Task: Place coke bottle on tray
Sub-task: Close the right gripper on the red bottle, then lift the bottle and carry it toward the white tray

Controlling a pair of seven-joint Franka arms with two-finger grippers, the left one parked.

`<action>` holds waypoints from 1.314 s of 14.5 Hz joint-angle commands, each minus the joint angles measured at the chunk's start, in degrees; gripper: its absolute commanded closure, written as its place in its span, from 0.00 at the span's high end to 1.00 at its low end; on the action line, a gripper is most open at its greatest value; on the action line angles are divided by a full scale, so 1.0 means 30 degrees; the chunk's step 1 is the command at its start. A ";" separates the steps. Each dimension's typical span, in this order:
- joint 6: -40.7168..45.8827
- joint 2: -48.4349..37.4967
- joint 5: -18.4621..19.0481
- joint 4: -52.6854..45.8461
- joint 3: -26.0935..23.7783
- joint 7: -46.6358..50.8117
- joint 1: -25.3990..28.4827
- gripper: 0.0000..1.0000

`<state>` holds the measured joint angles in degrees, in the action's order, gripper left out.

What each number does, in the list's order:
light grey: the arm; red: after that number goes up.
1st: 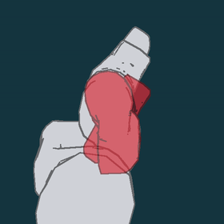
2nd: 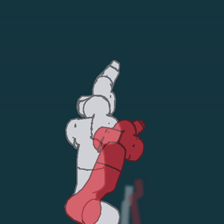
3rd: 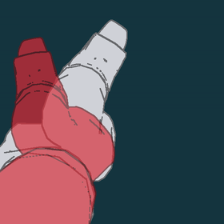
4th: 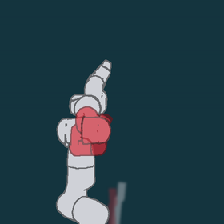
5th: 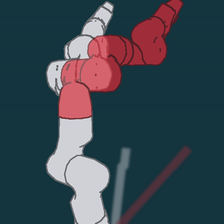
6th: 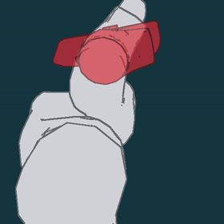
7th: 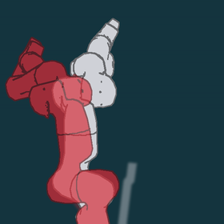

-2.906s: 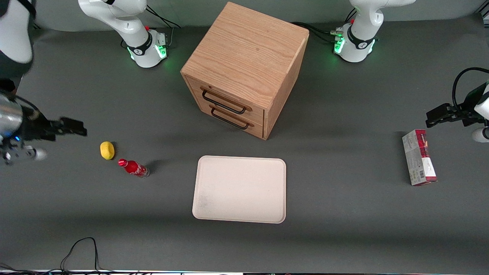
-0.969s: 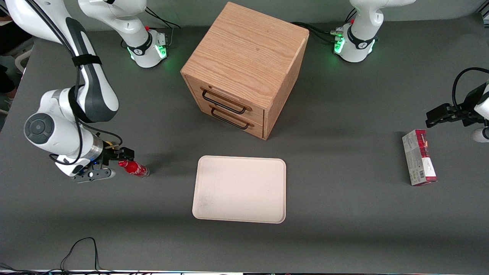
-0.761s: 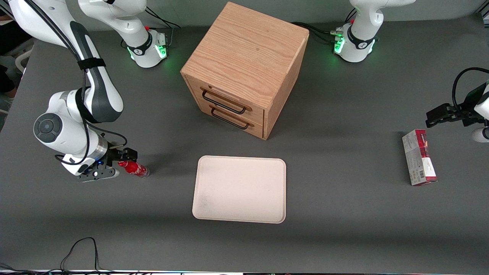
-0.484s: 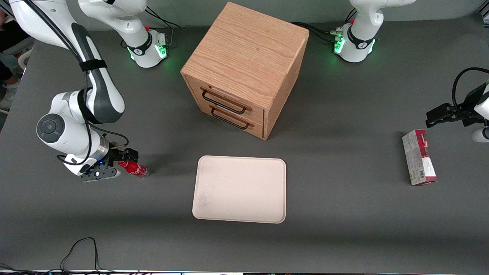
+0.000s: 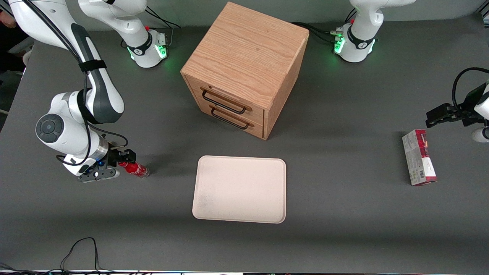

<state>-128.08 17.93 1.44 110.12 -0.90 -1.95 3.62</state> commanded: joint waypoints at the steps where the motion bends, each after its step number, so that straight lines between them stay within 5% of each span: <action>1: -0.0167 -0.0118 0.0194 0.0031 0.0065 -0.0347 -0.0036 0.00; 7: 0.0880 -0.0817 0.0194 -0.0318 0.0153 -0.0289 -0.0036 0.00; 13: 1.4961 -0.0561 -0.0099 -1.1201 0.0329 -0.0288 -0.0036 0.00; 19: 1.7557 0.0028 -0.0040 -1.3972 0.0358 -0.0200 -0.0094 0.00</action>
<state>-77.19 15.43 1.43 71.95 0.11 -1.95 3.52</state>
